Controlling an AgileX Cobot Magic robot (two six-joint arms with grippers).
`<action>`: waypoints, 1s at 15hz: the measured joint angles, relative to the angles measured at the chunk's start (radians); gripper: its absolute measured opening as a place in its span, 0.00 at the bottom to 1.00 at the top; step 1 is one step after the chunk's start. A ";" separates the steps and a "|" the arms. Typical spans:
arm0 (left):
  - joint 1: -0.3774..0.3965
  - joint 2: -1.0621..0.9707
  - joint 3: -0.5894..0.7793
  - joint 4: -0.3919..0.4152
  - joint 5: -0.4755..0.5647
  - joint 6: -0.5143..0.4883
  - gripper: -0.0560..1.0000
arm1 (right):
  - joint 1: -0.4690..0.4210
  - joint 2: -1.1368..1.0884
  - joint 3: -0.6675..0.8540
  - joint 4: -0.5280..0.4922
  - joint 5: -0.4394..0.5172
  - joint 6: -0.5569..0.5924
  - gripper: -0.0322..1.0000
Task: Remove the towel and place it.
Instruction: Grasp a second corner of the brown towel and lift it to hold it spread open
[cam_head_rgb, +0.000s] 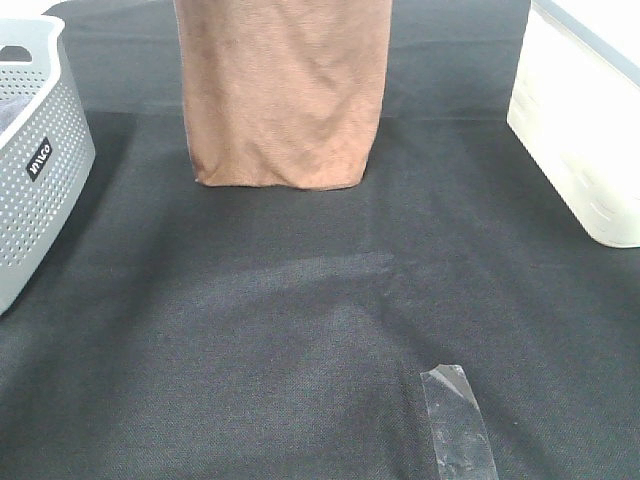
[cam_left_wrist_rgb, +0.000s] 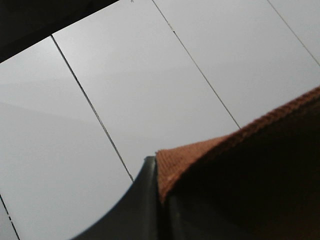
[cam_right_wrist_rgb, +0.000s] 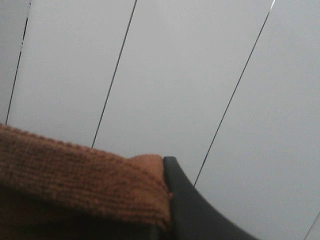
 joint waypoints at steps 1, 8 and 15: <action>0.002 0.052 -0.073 0.000 0.002 -0.005 0.05 | -0.014 0.023 -0.017 0.024 -0.026 0.000 0.03; 0.003 0.372 -0.675 0.025 0.241 -0.035 0.05 | -0.084 0.125 -0.134 0.181 -0.139 0.001 0.03; -0.005 0.396 -0.687 0.029 0.504 -0.036 0.05 | -0.102 0.139 -0.135 0.269 -0.002 0.001 0.03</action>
